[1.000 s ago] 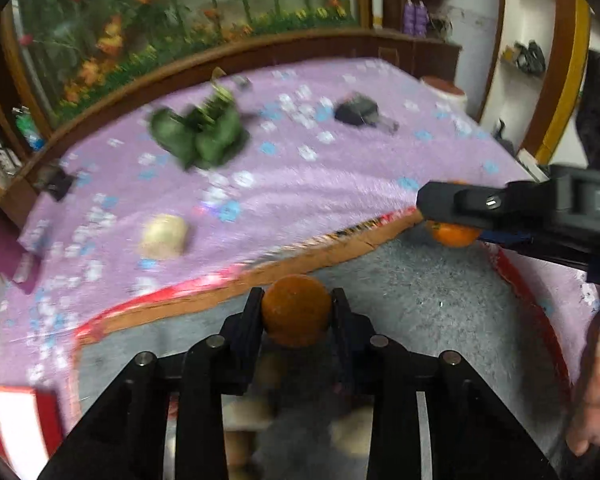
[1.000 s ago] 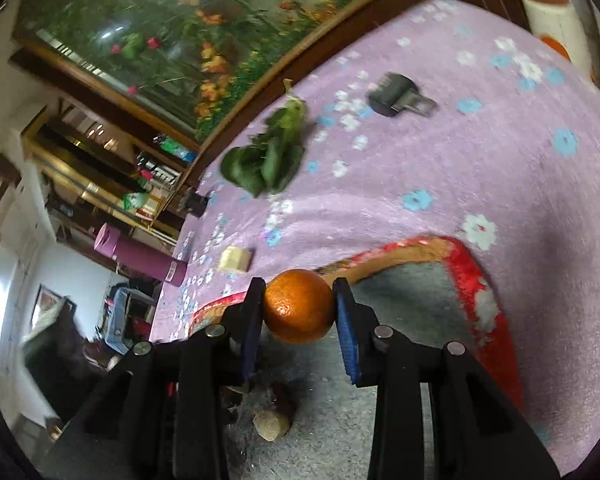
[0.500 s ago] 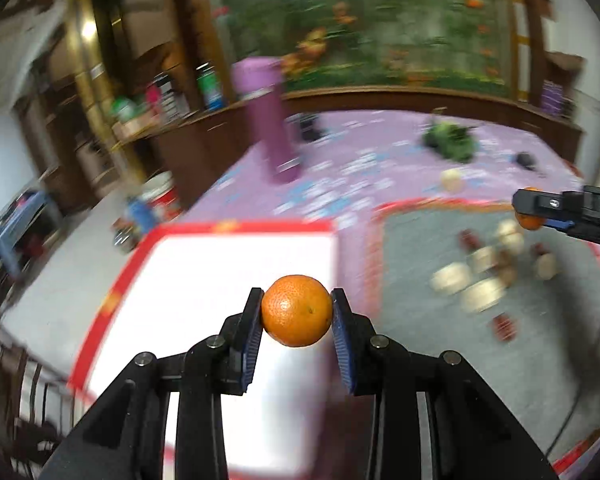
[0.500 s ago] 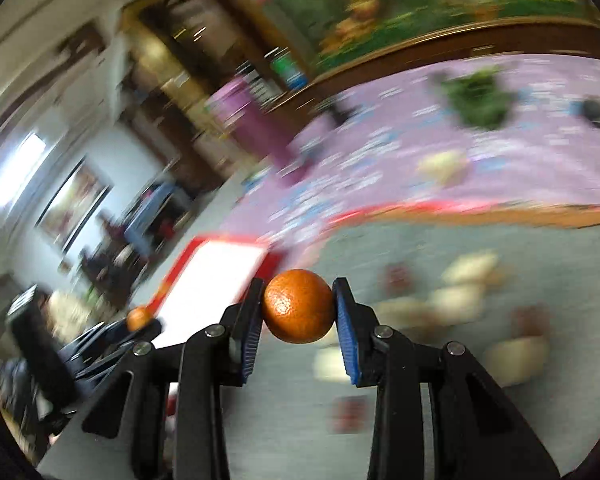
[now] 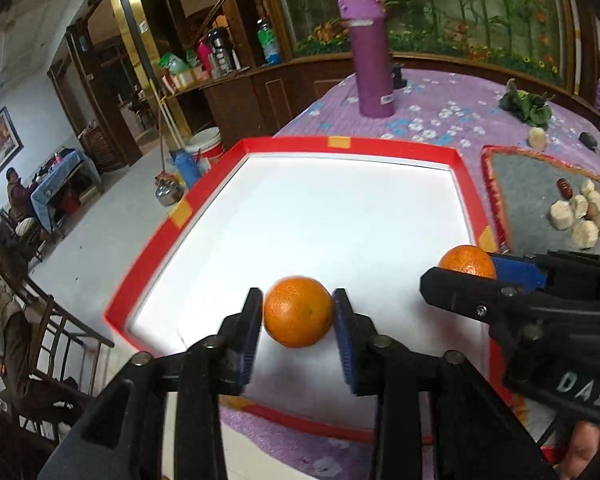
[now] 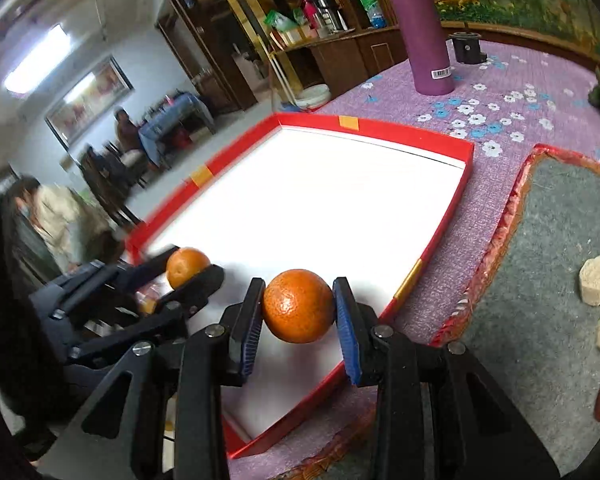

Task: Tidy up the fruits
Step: 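Carry both tangerines onto the white tray and open both tools, then grasp a white rice cake with the right tool while the left tool grasps a beige cake block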

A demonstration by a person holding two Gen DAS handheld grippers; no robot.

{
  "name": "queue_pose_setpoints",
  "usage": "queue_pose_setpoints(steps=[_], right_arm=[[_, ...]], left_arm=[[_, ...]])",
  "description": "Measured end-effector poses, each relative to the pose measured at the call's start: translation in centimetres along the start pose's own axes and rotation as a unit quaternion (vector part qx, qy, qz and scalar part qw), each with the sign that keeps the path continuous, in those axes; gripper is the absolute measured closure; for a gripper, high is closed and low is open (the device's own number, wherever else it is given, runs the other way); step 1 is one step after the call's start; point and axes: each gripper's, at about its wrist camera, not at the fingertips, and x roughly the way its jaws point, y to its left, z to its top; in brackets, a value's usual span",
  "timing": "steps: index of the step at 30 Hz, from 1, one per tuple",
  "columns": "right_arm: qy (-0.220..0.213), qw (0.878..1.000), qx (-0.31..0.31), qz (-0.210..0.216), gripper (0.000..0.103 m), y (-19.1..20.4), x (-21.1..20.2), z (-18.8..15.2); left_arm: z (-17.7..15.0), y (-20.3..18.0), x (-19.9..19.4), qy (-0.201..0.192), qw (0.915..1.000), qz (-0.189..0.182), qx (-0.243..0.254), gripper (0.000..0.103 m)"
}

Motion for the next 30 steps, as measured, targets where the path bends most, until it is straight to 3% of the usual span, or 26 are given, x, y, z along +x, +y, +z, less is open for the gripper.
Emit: queue_pose_setpoints(steps=[2,3,9,14,17,20,23,26,30], right_arm=[[0.012,1.0,-0.012,-0.018,0.06,0.8,0.4,0.4],[0.021,1.0,-0.009,-0.015,0.053,1.0,0.8,0.7],[0.101,0.994,-0.031,-0.038,0.035,2.9,2.4,2.1],[0.131,0.989,-0.031,-0.056,0.033,3.6,2.7,1.9],[0.169,0.982,-0.039,-0.075,0.033,3.7,2.8,1.4],[0.195,0.977,-0.034,-0.081,0.033,3.6,2.8,0.6],[0.177,0.983,-0.003,-0.045,0.033,3.3,1.3,0.5],[0.118,0.993,0.003,0.006,0.033,2.7,-2.0,0.9],[0.005,0.999,0.047,-0.023,0.033,-2.8,-9.1,0.8]], left_arm=[[-0.2,0.5,0.0,-0.003,0.9998,0.019,0.0,0.023],[-0.3,0.6,-0.2,-0.008,0.9993,0.035,0.002,0.022],[-0.9,1.4,-1.3,-0.031,0.9952,0.087,0.03,0.022],[-1.3,2.5,-2.3,-0.037,0.9936,0.102,0.031,0.018],[-2.0,2.5,-3.0,-0.043,0.9907,0.118,0.054,0.008],[-2.9,2.4,-3.4,-0.049,0.9851,0.143,0.081,0.008],[-3.3,2.8,-3.8,-0.045,0.984,0.148,0.089,0.008],[-3.0,3.1,-4.5,-0.046,0.9877,0.131,0.073,0.008],[-1.6,1.4,-6.9,-0.081,0.9944,0.049,0.047,0.008]])
